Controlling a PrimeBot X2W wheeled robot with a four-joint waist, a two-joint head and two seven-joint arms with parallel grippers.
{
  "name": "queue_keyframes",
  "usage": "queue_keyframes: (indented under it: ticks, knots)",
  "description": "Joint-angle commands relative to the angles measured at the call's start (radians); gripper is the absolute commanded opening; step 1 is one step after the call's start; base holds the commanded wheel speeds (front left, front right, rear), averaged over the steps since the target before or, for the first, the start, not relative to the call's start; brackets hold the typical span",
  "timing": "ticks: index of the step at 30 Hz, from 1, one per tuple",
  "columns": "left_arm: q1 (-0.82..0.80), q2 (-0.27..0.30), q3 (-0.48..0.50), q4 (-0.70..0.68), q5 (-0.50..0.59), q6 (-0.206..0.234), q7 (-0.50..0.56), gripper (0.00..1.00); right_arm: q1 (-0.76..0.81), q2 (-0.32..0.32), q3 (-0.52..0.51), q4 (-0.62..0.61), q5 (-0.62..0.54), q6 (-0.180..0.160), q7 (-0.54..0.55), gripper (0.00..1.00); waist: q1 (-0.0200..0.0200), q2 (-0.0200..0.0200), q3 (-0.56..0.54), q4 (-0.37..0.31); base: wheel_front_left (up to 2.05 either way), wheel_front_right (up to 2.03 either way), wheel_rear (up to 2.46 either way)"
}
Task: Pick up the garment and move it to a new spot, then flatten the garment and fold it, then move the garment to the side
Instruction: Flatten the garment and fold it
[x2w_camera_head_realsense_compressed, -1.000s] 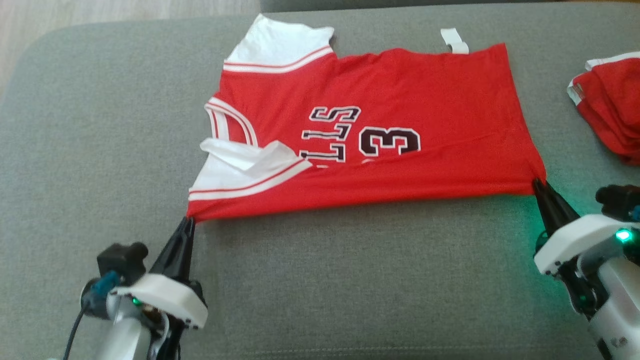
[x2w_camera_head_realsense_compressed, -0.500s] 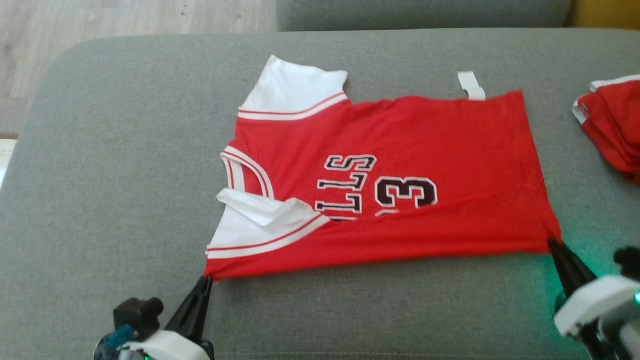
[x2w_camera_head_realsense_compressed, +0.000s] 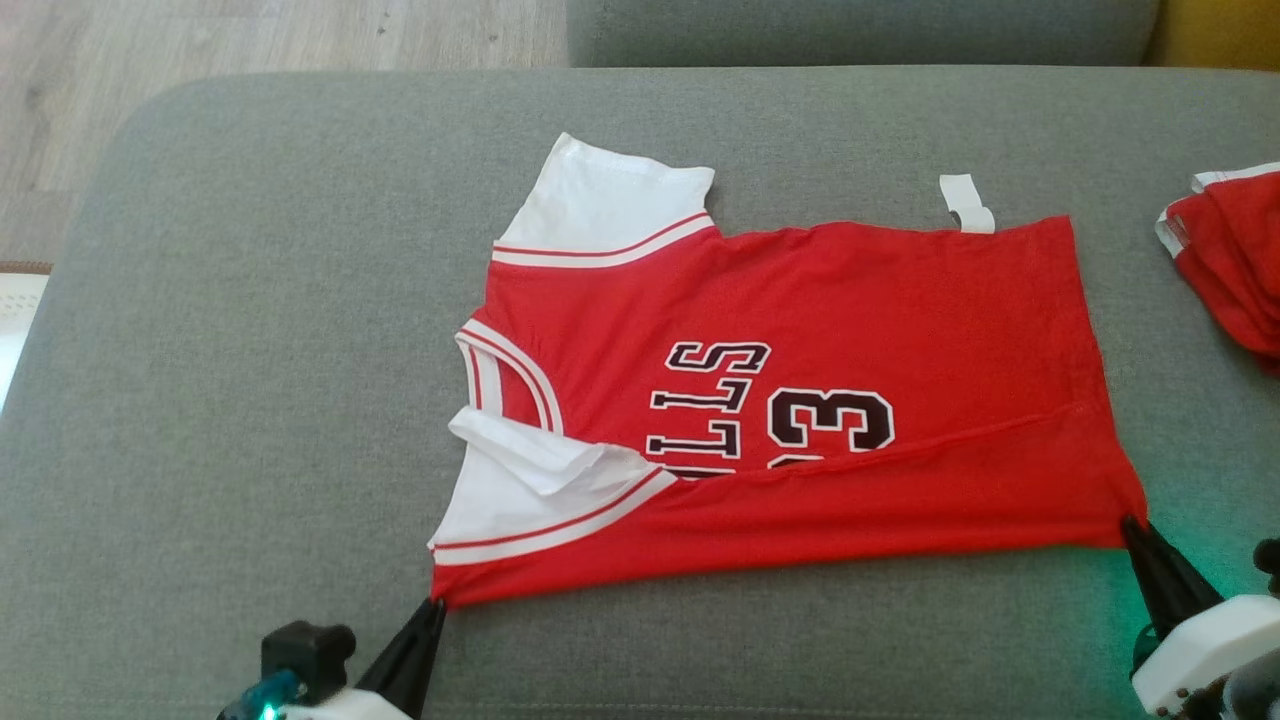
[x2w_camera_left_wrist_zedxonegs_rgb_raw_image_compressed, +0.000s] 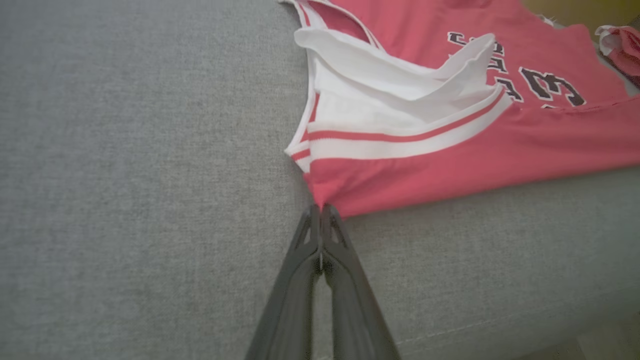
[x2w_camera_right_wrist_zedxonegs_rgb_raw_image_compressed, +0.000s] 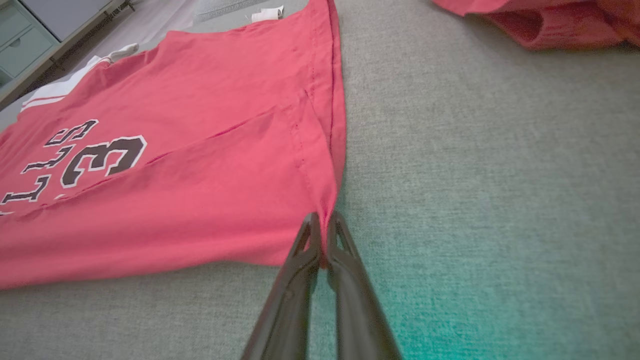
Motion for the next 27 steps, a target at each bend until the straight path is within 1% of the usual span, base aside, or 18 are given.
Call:
queue_keyframes:
  ticks: [1, 2, 3, 4, 5, 7, 8, 9, 11, 12, 16, 19, 23, 27]
  knots:
    - [-0.029, 0.019, 0.035, -0.017, 0.0, 0.007, -0.002, 0.0, 0.013, -0.033, -0.002, -0.019, -0.007, -0.001, -0.001, 0.59, 0.0, 0.0, -0.001, 0.0, 0.0, 0.0, 0.0]
    - [-0.035, 0.021, 0.03, -0.011, 0.006, 0.009, 0.0, 0.0, 0.015, -0.03, -0.008, -0.021, -0.014, -0.001, 0.003, 1.0, 0.0, 0.0, -0.001, 0.0, 0.0, 0.0, 0.0]
    - [-0.041, 0.021, 0.028, -0.004, 0.01, 0.014, 0.003, 0.0, 0.018, -0.027, -0.015, -0.024, -0.021, -0.001, 0.005, 1.0, 0.0, 0.0, -0.001, 0.0, 0.0, 0.0, 0.0]
    - [-0.046, 0.02, 0.025, 0.002, 0.012, 0.017, 0.008, 0.31, 0.02, -0.024, -0.022, -0.027, -0.028, -0.001, 0.008, 1.0, 0.0, 0.0, 0.0, -0.001, 0.0, 0.0, 0.0]
    - [-0.052, 0.019, 0.025, 0.003, 0.017, 0.025, 0.008, 1.0, 0.022, -0.023, -0.028, -0.032, -0.037, -0.001, 0.012, 1.0, 0.0, 0.0, 0.0, -0.002, 0.0, 0.0, 0.0]
    - [-0.061, 0.02, 0.029, -0.002, 0.026, 0.044, 0.006, 1.0, 0.027, -0.025, -0.04, -0.05, -0.052, -0.001, 0.02, 1.0, 0.0, 0.0, 0.0, -0.006, 0.0, 0.0, 0.0]
    - [-0.068, 0.027, 0.035, -0.023, 0.036, 0.065, 0.007, 1.0, 0.027, -0.03, -0.056, -0.074, -0.068, -0.001, 0.023, 1.0, 0.0, 0.0, 0.001, -0.015, 0.0, 0.0, 0.0]
    - [-0.074, 0.03, 0.041, -0.042, 0.037, 0.073, 0.01, 1.0, 0.025, -0.033, -0.066, -0.085, -0.078, -0.001, 0.022, 1.0, 0.0, 0.0, 0.002, -0.019, 0.0, 0.0, 0.0]
    - [-0.097, 0.044, 0.055, -0.098, 0.042, 0.086, 0.018, 1.0, 0.019, -0.034, -0.082, -0.109, -0.101, -0.001, 0.021, 1.0, 0.0, 0.0, 0.007, -0.03, 0.0, 0.0, 0.0]
    - [-0.146, 0.065, 0.07, -0.157, 0.051, 0.095, 0.037, 1.0, 0.006, -0.028, -0.096, -0.133, -0.124, -0.001, 0.018, 1.0, 0.0, 0.0, 0.025, -0.04, 0.0, 0.0, 0.0]
    - [-0.333, 0.127, 0.068, -0.229, 0.086, 0.065, 0.123, 1.0, -0.031, -0.002, -0.119, -0.182, -0.165, -0.001, 0.001, 1.0, 0.0, 0.0, 0.069, -0.061, 0.0, 0.0, 0.0]
    - [-0.514, 0.171, 0.054, -0.214, 0.097, 0.02, 0.208, 1.0, -0.064, 0.014, -0.118, -0.209, -0.201, -0.001, 0.005, 1.0, 0.0, 0.0, 0.105, -0.087, 0.0, 0.0, 0.0]
    - [-0.759, 0.198, 0.015, -0.108, 0.055, -0.021, 0.32, 1.0, -0.111, 0.032, -0.119, -0.244, -0.227, -0.001, 0.012, 1.0, 0.0, 0.0, 0.171, -0.127, 0.0, 0.0, 0.0]
    - [-0.951, 0.231, -0.06, 0.032, -0.018, -0.033, 0.401, 1.0, -0.161, 0.064, -0.122, -0.271, -0.249, -0.001, -0.001, 1.0, 0.0, 0.0, 0.241, -0.181, 0.0, 0.0, 0.0]
